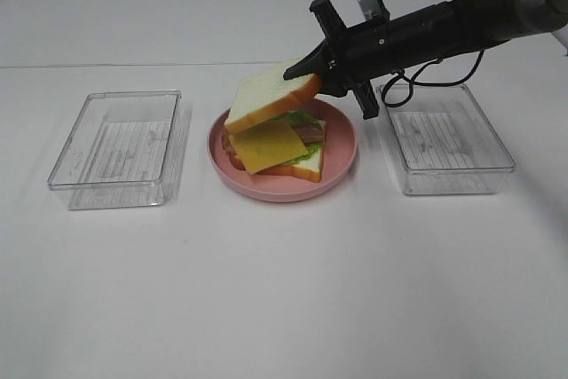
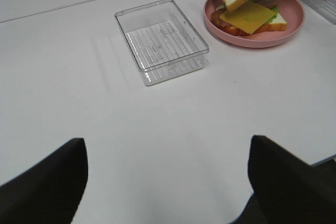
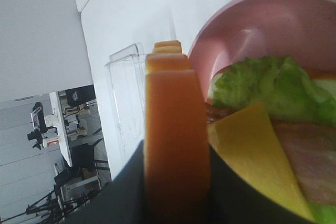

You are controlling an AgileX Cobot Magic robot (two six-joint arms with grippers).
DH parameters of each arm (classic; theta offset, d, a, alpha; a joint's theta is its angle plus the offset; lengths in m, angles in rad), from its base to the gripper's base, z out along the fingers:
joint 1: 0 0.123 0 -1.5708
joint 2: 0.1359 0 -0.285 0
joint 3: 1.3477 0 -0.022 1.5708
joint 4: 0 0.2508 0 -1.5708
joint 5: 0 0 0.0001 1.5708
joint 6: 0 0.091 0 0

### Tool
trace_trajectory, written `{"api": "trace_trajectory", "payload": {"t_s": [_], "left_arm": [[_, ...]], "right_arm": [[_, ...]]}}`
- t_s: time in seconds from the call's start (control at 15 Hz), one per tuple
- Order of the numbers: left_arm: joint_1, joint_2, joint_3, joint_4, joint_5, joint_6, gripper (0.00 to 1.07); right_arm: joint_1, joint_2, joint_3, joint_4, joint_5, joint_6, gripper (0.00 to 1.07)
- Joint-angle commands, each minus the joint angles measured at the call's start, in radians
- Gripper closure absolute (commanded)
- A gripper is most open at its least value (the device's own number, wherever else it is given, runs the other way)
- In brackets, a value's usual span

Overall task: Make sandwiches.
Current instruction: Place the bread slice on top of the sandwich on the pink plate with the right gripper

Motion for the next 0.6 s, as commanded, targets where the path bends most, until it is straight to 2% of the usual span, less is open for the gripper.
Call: {"api": "trace_trajectory", "payload": {"t_s": [0.07, 0.27, 0.6], "left_arm": [[0.0, -0.021, 0.002, 0.0, -0.01, -0.009, 0.27], [0.0, -0.021, 0.002, 0.0, -0.01, -0.009, 0.27], [0.0, -0.021, 0.002, 0.0, -0.01, -0.009, 0.27]], "right_arm": [[0.023, 0.012, 0.003, 0.007, -0.038, 0.005, 1.07], [0.033, 0.033, 0.003, 0.01, -0.04, 0.008, 1.07], [0.031, 0.035, 0.003, -0.122, -0.054, 0.086, 1.05]]}}
